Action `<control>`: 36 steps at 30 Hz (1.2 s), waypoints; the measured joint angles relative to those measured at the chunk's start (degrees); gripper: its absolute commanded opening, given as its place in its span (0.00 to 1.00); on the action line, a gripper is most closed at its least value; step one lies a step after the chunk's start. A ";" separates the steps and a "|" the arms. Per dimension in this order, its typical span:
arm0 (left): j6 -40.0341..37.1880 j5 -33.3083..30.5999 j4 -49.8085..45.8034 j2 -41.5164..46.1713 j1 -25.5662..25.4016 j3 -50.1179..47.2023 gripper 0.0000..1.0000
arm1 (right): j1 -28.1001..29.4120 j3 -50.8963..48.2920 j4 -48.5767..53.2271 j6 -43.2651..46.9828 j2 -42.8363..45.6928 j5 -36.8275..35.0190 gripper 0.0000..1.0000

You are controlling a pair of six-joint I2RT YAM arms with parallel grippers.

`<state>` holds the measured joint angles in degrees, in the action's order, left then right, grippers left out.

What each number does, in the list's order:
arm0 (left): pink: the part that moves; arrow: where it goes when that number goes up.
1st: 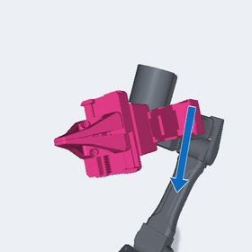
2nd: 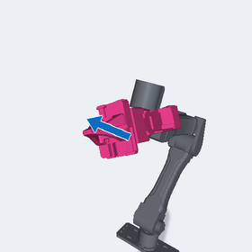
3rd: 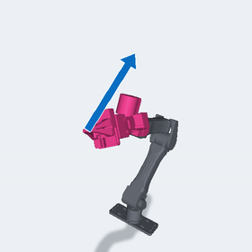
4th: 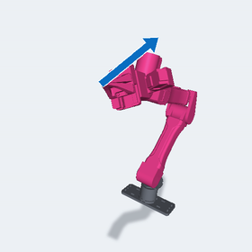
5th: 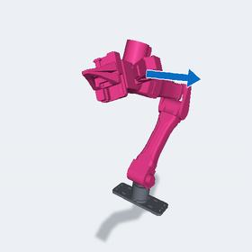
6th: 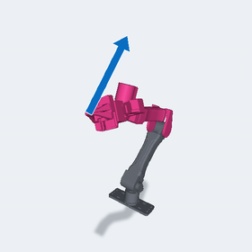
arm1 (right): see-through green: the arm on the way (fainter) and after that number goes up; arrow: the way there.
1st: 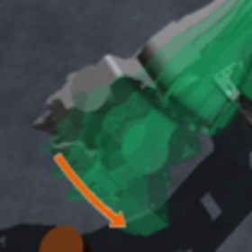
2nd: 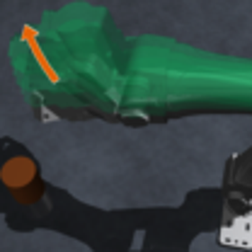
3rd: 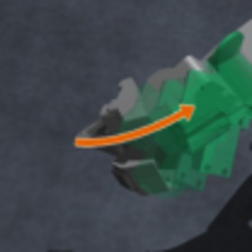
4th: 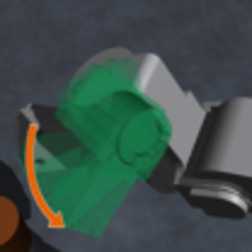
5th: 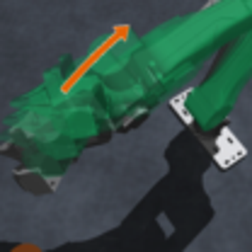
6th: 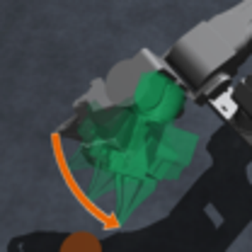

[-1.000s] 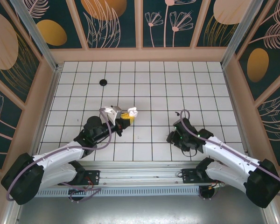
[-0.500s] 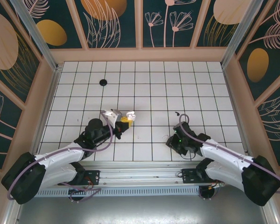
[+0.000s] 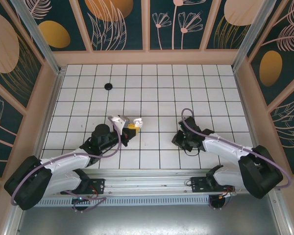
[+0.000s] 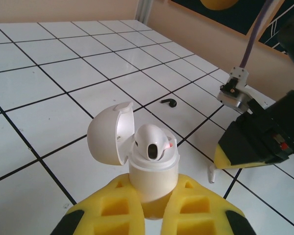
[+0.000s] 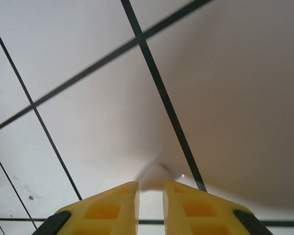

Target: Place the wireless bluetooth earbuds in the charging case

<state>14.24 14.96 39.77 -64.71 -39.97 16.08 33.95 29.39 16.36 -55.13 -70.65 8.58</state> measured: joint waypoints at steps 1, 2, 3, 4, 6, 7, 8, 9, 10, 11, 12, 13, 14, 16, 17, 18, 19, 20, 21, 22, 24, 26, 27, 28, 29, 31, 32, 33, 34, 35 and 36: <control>0.00 0.00 0.07 -0.15 0.00 0.00 0.00 | -0.55 0.59 -0.17 0.66 -1.03 0.15 0.20; 0.00 0.00 0.07 -0.26 0.00 0.09 0.00 | -0.87 1.16 -0.39 1.11 -1.95 0.33 0.19; 0.00 0.00 0.07 -0.39 0.00 0.17 0.00 | -1.16 1.92 -0.55 1.75 -3.08 0.48 0.19; -0.02 0.00 0.07 -0.50 0.00 0.33 0.00 | -1.36 2.78 -0.63 2.36 -4.24 0.57 0.19; -0.02 0.00 0.04 -0.61 0.00 0.63 0.00 | -1.40 4.48 -0.74 3.37 -6.25 0.63 0.18; -0.02 -0.02 0.07 -0.61 0.00 0.79 0.00 | -1.40 5.53 -0.79 3.87 -7.30 0.85 0.18; -0.04 0.00 0.07 -0.61 0.00 0.90 0.00 | -1.40 6.21 -0.83 4.28 -7.98 0.98 0.18; -0.04 0.00 0.07 -0.66 0.00 1.05 0.00 | -1.40 6.97 -0.83 4.76 -8.66 1.01 0.17; -0.04 -0.02 0.07 -0.79 0.00 1.22 0.00 | -1.40 7.58 -0.83 5.20 -9.07 1.01 0.18; -0.07 -0.02 0.07 -0.94 0.00 1.40 0.00 | -1.40 7.96 -0.76 5.46 -9.18 0.98 0.18; -0.09 -0.02 0.07 -1.11 0.00 1.51 0.00 | -1.40 8.26 -0.74 5.77 -9.16 1.01 0.18; -0.20 -0.02 0.04 -1.25 0.00 1.57 0.00 | -1.40 8.52 -0.59 6.08 -9.11 0.98 0.18; -0.24 -0.02 0.04 -1.40 0.00 1.62 0.00 | -1.40 8.72 -0.37 6.49 -9.01 0.92 0.18; -0.26 0.00 0.04 -1.77 0.00 1.64 0.00 | -1.40 8.76 0.96 7.34 -7.82 0.50 0.19; -0.26 0.00 0.04 -1.92 0.00 1.66 0.00 | -1.49 8.76 1.75 7.89 -6.97 0.35 0.20; -0.28 0.00 0.04 -2.19 0.00 1.75 0.00 | -1.60 8.74 2.58 8.48 -5.95 0.13 0.20; -0.37 0.00 0.04 -2.45 0.00 1.90 0.00 | -1.88 8.63 3.37 9.11 -4.74 -0.04 0.20; -0.44 0.00 0.04 -2.67 0.00 2.05 0.00 | -2.45 8.24 3.65 9.86 -3.65 0.07 0.20; -0.46 0.04 0.04 -2.95 0.00 2.32 0.00 | -3.37 7.63 3.89 10.49 -2.51 0.17 0.20; -0.48 0.20 0.07 -3.26 0.00 2.60 0.00 | -4.63 6.80 4.07 11.37 -1.55 0.35 0.19; -0.48 0.55 0.07 -3.91 0.00 3.17 0.00 | -6.88 5.42 4.63 12.70 -0.61 0.57 0.18; -0.46 1.11 0.04 -4.70 0.00 3.85 0.00 | -8.50 4.68 5.07 13.79 -0.52 0.98 0.16; -0.46 1.33 0.07 -5.05 0.00 4.20 0.00 | -9.03 4.57 5.16 14.40 -0.52 1.25 0.15; -0.46 1.53 0.07 -5.31 0.00 4.48 0.00 | -9.40 4.57 5.11 14.88 -0.52 1.62 0.15; -0.46 1.66 0.07 -5.42 0.00 4.66 0.00 | -9.62 4.57 4.98 15.58 -0.55 1.90 0.14; -0.46 1.92 0.09 -5.42 0.00 4.85 0.00 | -9.77 4.63 4.81 16.76 -0.98 2.27 0.14; -0.46 2.03 0.04 -5.42 0.00 4.92 0.00 | -9.84 4.74 4.70 17.38 -1.64 2.49 0.13; -0.46 2.16 0.04 -5.42 0.00 4.94 0.00 | -9.88 4.98 4.50 17.92 -2.82 2.84 0.13; -0.46 2.27 0.04 -5.40 0.00 4.94 0.00 | -9.92 5.14 4.17 18.58 -4.11 3.28 0.12; -0.46 2.34 -0.07 -5.31 0.00 4.94 0.00 | -9.92 5.29 3.80 19.10 -5.53 3.67 0.11; -0.46 2.36 -0.20 -5.11 0.00 4.94 0.00 | -9.92 5.35 3.41 19.47 -6.99 4.20 0.10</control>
<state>13.78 17.32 39.57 -69.82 -39.97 21.02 24.03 34.74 19.77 -35.66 -77.65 12.78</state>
